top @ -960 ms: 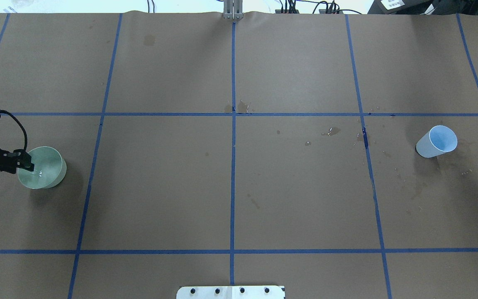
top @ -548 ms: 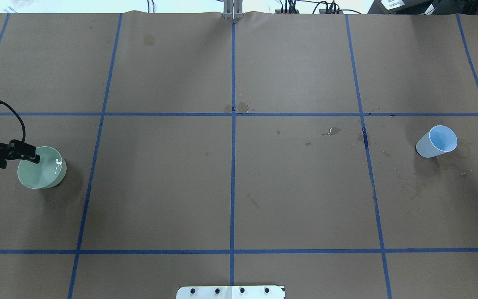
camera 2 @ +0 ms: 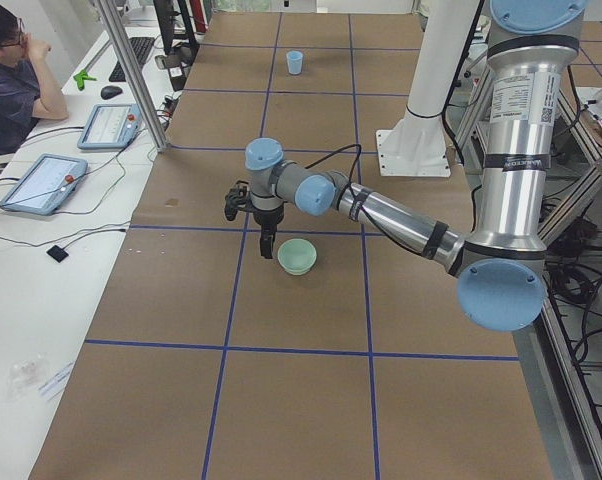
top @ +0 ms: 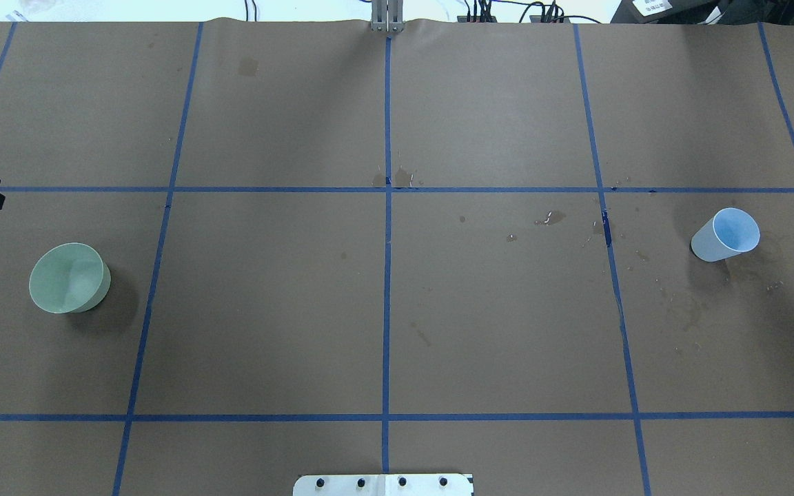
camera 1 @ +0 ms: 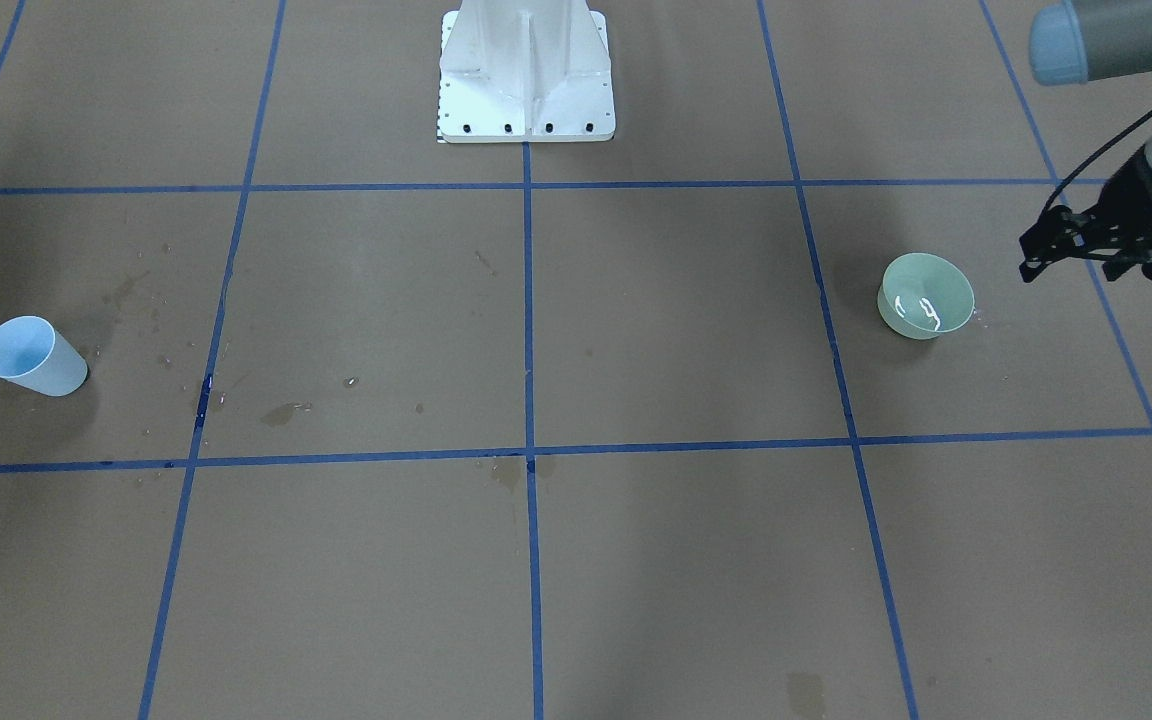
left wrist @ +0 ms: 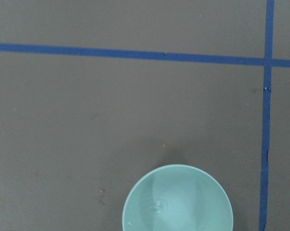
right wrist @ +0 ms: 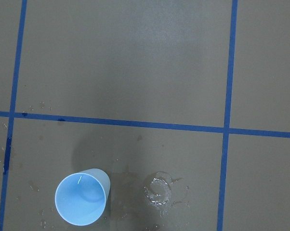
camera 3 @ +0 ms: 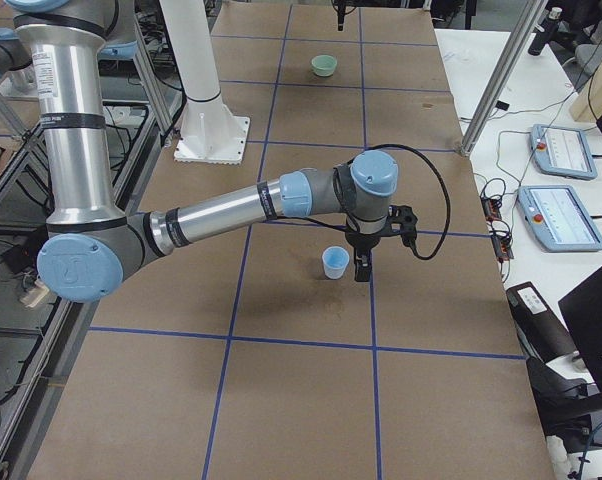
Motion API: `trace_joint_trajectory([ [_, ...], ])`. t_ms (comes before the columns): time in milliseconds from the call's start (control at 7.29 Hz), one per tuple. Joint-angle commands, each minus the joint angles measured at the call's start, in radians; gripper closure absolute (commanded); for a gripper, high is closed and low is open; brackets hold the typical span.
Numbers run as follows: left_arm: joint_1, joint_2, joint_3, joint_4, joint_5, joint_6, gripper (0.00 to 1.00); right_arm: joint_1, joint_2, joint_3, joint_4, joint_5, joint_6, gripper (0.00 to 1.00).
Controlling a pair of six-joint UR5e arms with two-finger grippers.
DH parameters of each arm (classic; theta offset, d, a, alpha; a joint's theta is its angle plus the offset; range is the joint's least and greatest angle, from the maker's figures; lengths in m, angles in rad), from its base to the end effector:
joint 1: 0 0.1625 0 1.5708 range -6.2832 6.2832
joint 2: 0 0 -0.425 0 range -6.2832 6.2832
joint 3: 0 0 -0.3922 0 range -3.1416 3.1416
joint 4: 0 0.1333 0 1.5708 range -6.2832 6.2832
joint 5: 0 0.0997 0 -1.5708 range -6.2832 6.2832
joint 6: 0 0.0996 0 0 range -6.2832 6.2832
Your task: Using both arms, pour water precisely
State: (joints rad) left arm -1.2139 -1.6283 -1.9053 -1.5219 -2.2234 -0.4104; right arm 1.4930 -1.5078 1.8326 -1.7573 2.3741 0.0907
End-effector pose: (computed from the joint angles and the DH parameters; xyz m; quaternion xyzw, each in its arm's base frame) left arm 0.1090 -0.5009 0.4779 0.0317 0.3534 0.0297 0.9345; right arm 0.0221 -0.5100 0.5162 0.0305 -0.3940 -0.0211 0.9184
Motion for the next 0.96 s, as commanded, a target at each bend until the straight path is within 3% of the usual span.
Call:
trace_joint_trajectory([
  [0,-0.218,-0.03,0.165,0.06,-0.013,0.351,0.0,0.038,-0.035,-0.003,-0.001,0.022,-0.058,0.01],
  [274,-0.33,-0.051,0.36,0.014,-0.015,0.52,0.0,0.062,-0.095,-0.001,0.013,0.025,-0.066,0.01],
  [411,-0.352,-0.036,0.426,-0.091,-0.04,0.522,0.0,0.07,-0.118,-0.004,0.013,0.028,-0.072,0.01],
  [823,-0.354,-0.035,0.398,-0.103,-0.082,0.493,0.0,0.072,-0.134,-0.028,0.013,0.025,-0.078,0.01],
])
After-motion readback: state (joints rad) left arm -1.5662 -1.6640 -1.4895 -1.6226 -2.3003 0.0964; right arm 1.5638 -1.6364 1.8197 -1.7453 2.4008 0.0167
